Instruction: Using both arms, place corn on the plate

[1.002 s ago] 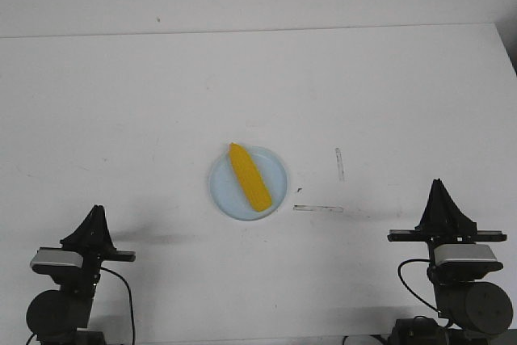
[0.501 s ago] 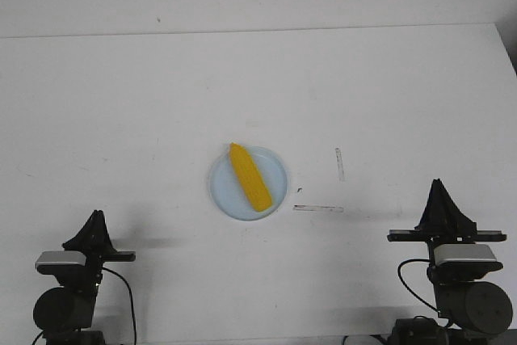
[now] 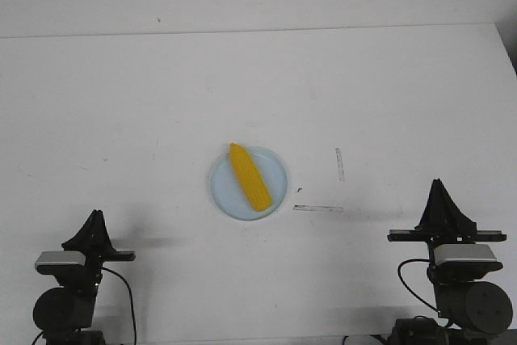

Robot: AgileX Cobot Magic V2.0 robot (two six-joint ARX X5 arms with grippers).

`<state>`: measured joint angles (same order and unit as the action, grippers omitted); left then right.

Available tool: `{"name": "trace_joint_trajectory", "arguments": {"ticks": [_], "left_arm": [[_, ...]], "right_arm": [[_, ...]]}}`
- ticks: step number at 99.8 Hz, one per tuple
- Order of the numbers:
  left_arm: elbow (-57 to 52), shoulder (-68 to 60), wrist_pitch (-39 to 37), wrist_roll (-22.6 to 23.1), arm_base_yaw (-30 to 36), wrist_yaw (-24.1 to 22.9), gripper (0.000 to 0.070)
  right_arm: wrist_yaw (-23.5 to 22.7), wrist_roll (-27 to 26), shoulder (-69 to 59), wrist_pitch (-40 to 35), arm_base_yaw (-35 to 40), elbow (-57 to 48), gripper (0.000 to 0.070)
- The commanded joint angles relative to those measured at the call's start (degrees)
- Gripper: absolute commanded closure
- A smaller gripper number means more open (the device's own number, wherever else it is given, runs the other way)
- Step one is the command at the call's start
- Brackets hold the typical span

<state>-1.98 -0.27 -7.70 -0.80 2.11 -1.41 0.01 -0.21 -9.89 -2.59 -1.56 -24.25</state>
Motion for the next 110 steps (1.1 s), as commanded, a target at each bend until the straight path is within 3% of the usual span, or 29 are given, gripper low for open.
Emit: {"name": "trace_joint_trajectory", "arguments": {"ticks": [1, 80, 95, 110], "left_arm": [[1.22, 0.09, -0.96, -0.09, 0.00, -0.11, 0.0699], [1.22, 0.09, -0.96, -0.09, 0.00, -0.11, 0.0699], [1.22, 0.09, -0.98, -0.09, 0.00, -0.11, 0.0699], [1.22, 0.09, -0.96, -0.09, 0.00, -0.11, 0.0699]], "right_arm": [[-0.02, 0.24, 0.13, 0.46, -0.02, -0.07, 0.0689], [-0.02, 0.44, 0.13, 0.22, -0.02, -0.07, 0.0689], [-4.02, 0.26, 1.09, 0.46, 0.68, 2.60, 0.0689], [-3.72, 0.24, 1.86, 1.75, 1.09, 7.30, 0.0689]]}}
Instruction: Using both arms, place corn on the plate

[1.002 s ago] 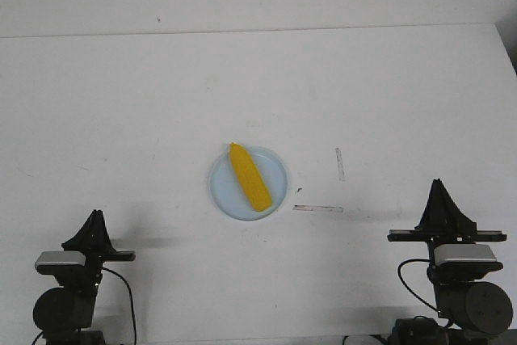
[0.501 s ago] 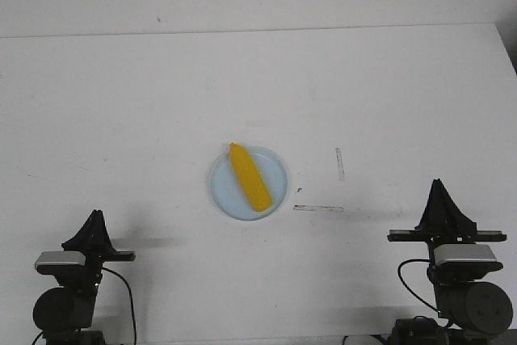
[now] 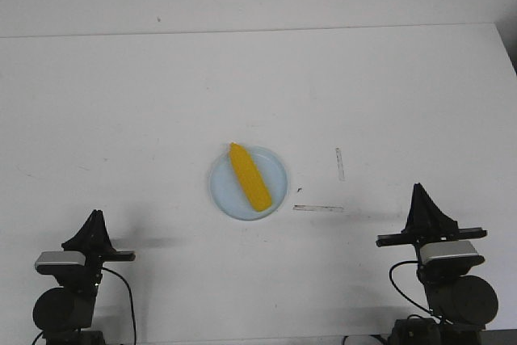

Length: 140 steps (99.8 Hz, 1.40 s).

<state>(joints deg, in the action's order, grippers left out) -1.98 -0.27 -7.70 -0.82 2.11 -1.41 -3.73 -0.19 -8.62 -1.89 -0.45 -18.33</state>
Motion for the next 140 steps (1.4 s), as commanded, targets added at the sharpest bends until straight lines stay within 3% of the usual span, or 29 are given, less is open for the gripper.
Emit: {"name": "trace_joint_trajectory", "arguments": {"ticks": [1, 69, 140], "left_arm": [[1.22, 0.09, -0.94, -0.07, 0.00, -0.13, 0.0699], [1.20, 0.09, -0.94, -0.07, 0.00, -0.13, 0.0699], [1.22, 0.09, -0.96, -0.07, 0.00, -0.11, 0.0699]], "right_arm": [[-0.04, 0.22, 0.70, 1.14, 0.00, 1.66, 0.0689], [2.56, 0.20, 8.55, 9.14, 0.50, 17.59, 0.0689], [2.21, 0.22, 8.57, 7.02, 0.50, 17.62, 0.0689]]}}
